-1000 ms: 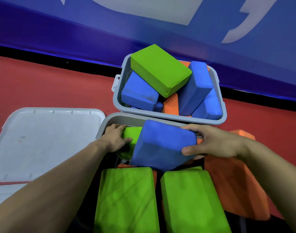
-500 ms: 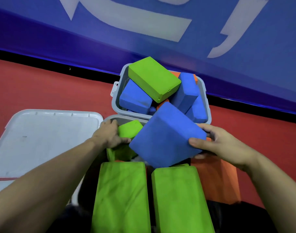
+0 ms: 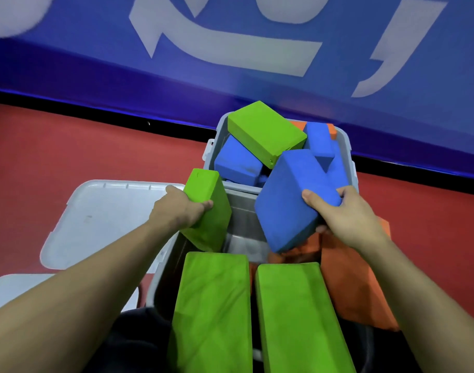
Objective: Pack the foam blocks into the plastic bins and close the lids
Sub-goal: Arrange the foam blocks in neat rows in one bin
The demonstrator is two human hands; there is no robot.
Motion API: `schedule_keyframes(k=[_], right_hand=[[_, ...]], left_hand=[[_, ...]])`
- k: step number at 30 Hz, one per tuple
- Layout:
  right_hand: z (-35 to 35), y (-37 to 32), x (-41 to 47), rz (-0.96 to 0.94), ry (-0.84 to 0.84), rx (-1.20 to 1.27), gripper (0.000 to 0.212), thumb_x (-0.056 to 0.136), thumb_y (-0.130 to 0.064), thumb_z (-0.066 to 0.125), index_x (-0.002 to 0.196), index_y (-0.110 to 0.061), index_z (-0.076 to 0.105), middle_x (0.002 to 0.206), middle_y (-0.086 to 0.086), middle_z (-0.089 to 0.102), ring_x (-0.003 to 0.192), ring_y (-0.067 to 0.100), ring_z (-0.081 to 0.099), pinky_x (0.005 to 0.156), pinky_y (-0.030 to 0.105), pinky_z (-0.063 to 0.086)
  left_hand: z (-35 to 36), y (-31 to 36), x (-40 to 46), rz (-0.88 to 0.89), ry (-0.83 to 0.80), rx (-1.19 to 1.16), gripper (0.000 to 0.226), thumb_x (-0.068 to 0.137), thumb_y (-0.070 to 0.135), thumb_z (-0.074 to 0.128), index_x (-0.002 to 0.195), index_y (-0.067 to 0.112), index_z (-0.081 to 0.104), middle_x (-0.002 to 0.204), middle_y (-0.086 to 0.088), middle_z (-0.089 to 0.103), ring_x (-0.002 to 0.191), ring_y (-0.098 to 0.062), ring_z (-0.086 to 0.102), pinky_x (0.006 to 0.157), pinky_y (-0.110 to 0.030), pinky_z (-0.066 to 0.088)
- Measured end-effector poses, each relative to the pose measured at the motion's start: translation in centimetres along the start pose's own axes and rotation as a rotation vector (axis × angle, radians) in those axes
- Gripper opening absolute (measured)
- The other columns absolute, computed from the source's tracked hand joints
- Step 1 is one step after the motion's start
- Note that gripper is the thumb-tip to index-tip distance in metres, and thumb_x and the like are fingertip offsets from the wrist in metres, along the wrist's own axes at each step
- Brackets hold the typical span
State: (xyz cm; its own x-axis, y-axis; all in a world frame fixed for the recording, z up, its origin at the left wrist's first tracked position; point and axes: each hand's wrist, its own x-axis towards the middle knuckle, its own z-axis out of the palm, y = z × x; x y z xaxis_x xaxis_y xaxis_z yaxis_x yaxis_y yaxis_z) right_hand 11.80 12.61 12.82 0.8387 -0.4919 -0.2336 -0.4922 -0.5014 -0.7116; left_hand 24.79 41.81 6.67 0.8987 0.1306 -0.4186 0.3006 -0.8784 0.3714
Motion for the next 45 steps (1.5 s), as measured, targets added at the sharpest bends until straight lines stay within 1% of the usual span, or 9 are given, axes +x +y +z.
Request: schedule_keyframes(k=[2,5,13,18,25,31,37,42,45], right_hand=[[0.6,-0.2,-0.3,0.017,-0.013,0.043,0.061,0.076,-0.065,0.076,0.101,-0.017,0.049,0.095,-0.001,0.07,0.06,0.014,0.073,0.061,0.036,0.056],[1.5,0.1,-0.6,0.017,-0.005,0.051,0.066,0.071,-0.069,0.077,0.101,-0.018,0.047,0.099,-0.004,0.066,0.074,0.018,0.074,0.072,0.043,0.061],[1.4,-0.3,-1.2,0.059,-0.076,0.153,0.053,0.076,-0.064,0.075,0.101,-0.023,0.05,0.103,-0.005,0.068,0.061,0.021,0.075,0.076,0.049,0.062],[1.6,-0.8,-1.5,0.055,-0.14,0.147,0.038,0.083,-0.058,0.072,0.089,-0.021,0.064,0.089,0.002,0.075,0.061,0.024,0.075,0.077,0.052,0.062],[3.5,0.1,-1.6,0.127,-0.16,0.077,0.072,0.062,-0.075,0.069,0.098,-0.014,0.061,0.08,0.004,0.075,0.057,0.022,0.074,0.075,0.05,0.062],[6.0,1.1,-1.4,0.248,-0.175,0.186,0.095,0.051,-0.08,0.066,0.116,-0.012,0.055,0.099,0.006,0.073,0.06,0.022,0.075,0.071,0.047,0.064],[8.5,2.4,-0.1,0.362,-0.193,0.191,0.084,0.076,-0.063,0.074,0.126,-0.004,0.041,0.097,0.005,0.067,0.065,0.027,0.076,0.075,0.049,0.063],[10.2,3.0,0.6,0.375,-0.224,0.189,0.082,0.073,-0.069,0.072,0.116,-0.011,0.035,0.103,0.003,0.063,0.073,0.029,0.076,0.08,0.05,0.062],[11.1,3.4,1.3,0.372,-0.221,0.142,0.101,0.052,-0.086,0.065,0.118,-0.014,0.041,0.111,0.005,0.066,0.087,0.031,0.074,0.083,0.049,0.061]], left_hand=[[0.0,0.5,-0.7,-0.002,0.041,-0.019,0.107,0.076,0.071,0.071,0.14,-0.002,0.028,0.131,-0.02,0.06,0.121,-0.042,0.057,0.095,-0.046,0.051],[0.5,0.7,-1.8,-0.013,0.046,-0.04,0.106,0.077,0.07,0.071,0.14,-0.003,0.027,0.133,-0.021,0.059,0.124,-0.043,0.055,0.095,-0.045,0.048],[0.8,1.1,-2.9,-0.025,-0.008,-0.061,0.113,0.077,0.074,0.068,0.145,-0.004,0.025,0.136,-0.02,0.057,0.123,-0.04,0.057,0.094,-0.044,0.048],[1.8,2.7,-4.0,0.062,-0.018,0.011,0.108,0.071,0.076,0.071,0.14,0.003,0.031,0.135,-0.016,0.059,0.124,-0.037,0.057,0.092,-0.043,0.048],[4.4,3.5,-4.0,0.11,-0.029,0.106,0.098,0.073,0.075,0.07,0.143,0.016,0.035,0.134,-0.013,0.061,0.122,-0.036,0.059,0.091,-0.043,0.05],[5.9,2.3,-2.0,0.092,-0.064,0.186,0.09,0.078,0.071,0.069,0.139,0.013,0.038,0.131,-0.014,0.062,0.121,-0.036,0.058,0.088,-0.041,0.05],[7.9,1.3,1.1,0.062,-0.186,0.15,0.092,0.077,0.07,0.071,0.138,0.011,0.037,0.128,-0.014,0.063,0.114,-0.035,0.062,0.082,-0.04,0.049],[10.0,1.4,2.9,0.042,-0.24,0.138,0.107,0.067,0.07,0.079,0.144,0.014,0.03,0.133,-0.013,0.06,0.12,-0.035,0.059,0.095,-0.044,0.052],[11.1,0.9,3.5,0.038,-0.261,0.127,0.111,0.064,0.07,0.081,0.146,0.016,0.027,0.135,-0.013,0.059,0.122,-0.035,0.058,0.1,-0.046,0.05]])
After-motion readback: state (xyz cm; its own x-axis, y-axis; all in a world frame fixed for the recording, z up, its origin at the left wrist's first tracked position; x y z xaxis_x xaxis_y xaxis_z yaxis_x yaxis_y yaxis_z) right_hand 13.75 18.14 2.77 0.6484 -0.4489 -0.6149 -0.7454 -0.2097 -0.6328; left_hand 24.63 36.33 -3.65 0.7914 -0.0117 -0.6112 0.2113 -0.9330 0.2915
